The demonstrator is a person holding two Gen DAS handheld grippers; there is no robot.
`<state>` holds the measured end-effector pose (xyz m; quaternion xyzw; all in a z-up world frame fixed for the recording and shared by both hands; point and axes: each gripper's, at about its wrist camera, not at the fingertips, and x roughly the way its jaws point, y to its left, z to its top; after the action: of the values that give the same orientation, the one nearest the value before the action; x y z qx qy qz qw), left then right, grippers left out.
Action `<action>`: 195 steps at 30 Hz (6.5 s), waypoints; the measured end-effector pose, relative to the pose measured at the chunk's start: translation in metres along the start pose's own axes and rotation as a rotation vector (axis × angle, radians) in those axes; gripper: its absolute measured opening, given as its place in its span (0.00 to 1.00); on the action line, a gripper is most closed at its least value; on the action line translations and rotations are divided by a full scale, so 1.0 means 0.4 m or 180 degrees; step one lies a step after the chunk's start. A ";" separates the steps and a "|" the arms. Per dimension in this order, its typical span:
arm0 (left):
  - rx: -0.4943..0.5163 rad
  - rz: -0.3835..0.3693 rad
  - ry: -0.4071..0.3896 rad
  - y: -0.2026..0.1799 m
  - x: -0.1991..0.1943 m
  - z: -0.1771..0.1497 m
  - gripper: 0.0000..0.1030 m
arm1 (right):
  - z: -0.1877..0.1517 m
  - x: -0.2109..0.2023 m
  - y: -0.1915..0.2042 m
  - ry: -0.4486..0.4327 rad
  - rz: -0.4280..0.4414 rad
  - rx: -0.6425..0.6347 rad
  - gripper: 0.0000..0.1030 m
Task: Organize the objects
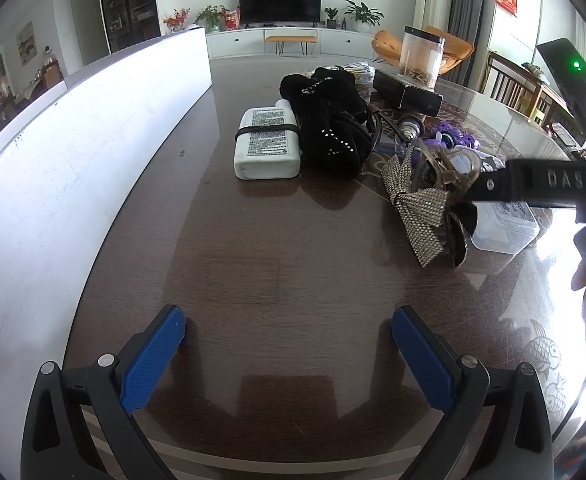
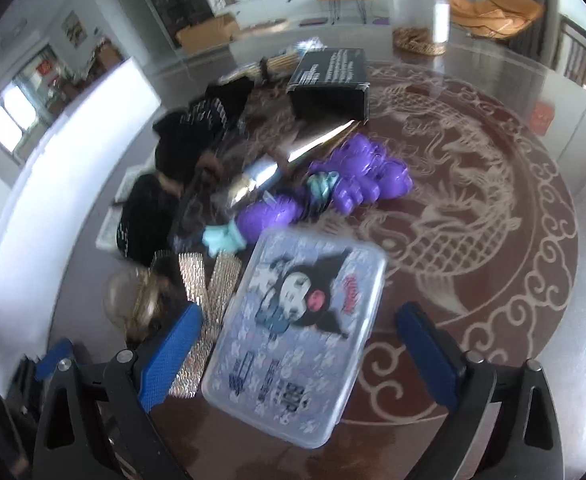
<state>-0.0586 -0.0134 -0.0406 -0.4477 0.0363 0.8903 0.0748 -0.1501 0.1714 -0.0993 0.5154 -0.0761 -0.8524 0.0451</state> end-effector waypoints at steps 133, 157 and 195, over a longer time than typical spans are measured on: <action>-0.0895 -0.0425 -0.1076 0.207 -0.377 0.032 1.00 | -0.027 -0.170 0.158 -0.1022 -0.0244 -0.1103 0.93; -0.0258 -0.0127 -0.0229 0.046 -0.049 -0.069 1.00 | -0.191 -0.104 -0.116 -0.0538 -0.0636 -0.0677 0.95; -0.0024 0.0047 -0.0322 0.017 -0.049 -0.102 1.00 | -0.189 -0.107 -0.124 -0.0499 -0.0618 -0.0603 0.99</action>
<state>-0.0157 -0.0277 -0.0492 -0.4021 0.0324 0.9125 0.0682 -0.0633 0.2206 -0.1053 0.4457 0.0516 -0.8937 0.0049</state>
